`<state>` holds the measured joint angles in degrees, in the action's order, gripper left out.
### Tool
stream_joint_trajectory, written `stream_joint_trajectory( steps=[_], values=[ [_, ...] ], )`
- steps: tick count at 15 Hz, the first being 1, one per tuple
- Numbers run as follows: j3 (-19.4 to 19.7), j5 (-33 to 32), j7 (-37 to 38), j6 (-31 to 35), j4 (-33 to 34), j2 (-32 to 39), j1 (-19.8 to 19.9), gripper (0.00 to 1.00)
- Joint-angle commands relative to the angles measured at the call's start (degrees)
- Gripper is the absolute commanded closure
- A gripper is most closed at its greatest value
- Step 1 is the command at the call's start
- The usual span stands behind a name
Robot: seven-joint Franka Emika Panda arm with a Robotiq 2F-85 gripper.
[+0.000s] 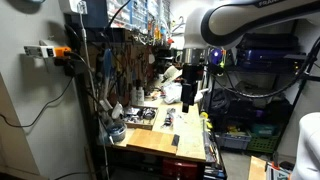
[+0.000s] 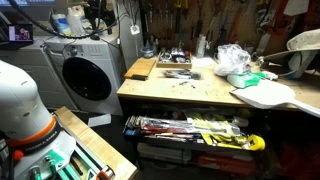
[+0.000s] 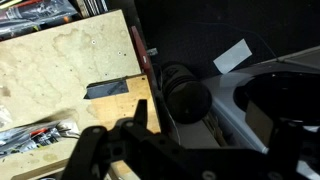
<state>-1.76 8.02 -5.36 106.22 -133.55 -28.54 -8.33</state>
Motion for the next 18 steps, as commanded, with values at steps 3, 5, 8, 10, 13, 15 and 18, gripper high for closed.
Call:
stream_joint_trajectory(
  steps=[3,5,8,10,13,15,18],
  values=[
    [-0.5,0.3,-0.2,-0.2,0.2,0.0,0.7,0.0],
    [-0.5,0.3,-0.2,-0.2,0.2,0.0,0.7,0.0],
    [-0.5,0.3,-0.2,-0.2,0.2,0.0,0.7,0.0],
    [0.4,-0.4,0.2,2.1,-0.2,-0.3,2.0,0.0],
    [4.3,-1.1,-0.9,4.4,-1.6,-0.7,6.0,0.0],
    [8.0,-0.3,-2.0,5.4,-2.1,-0.2,8.9,0.0],
    [13.1,-0.2,-4.7,7.3,-3.4,1.1,13.0,0.0]
  ],
)
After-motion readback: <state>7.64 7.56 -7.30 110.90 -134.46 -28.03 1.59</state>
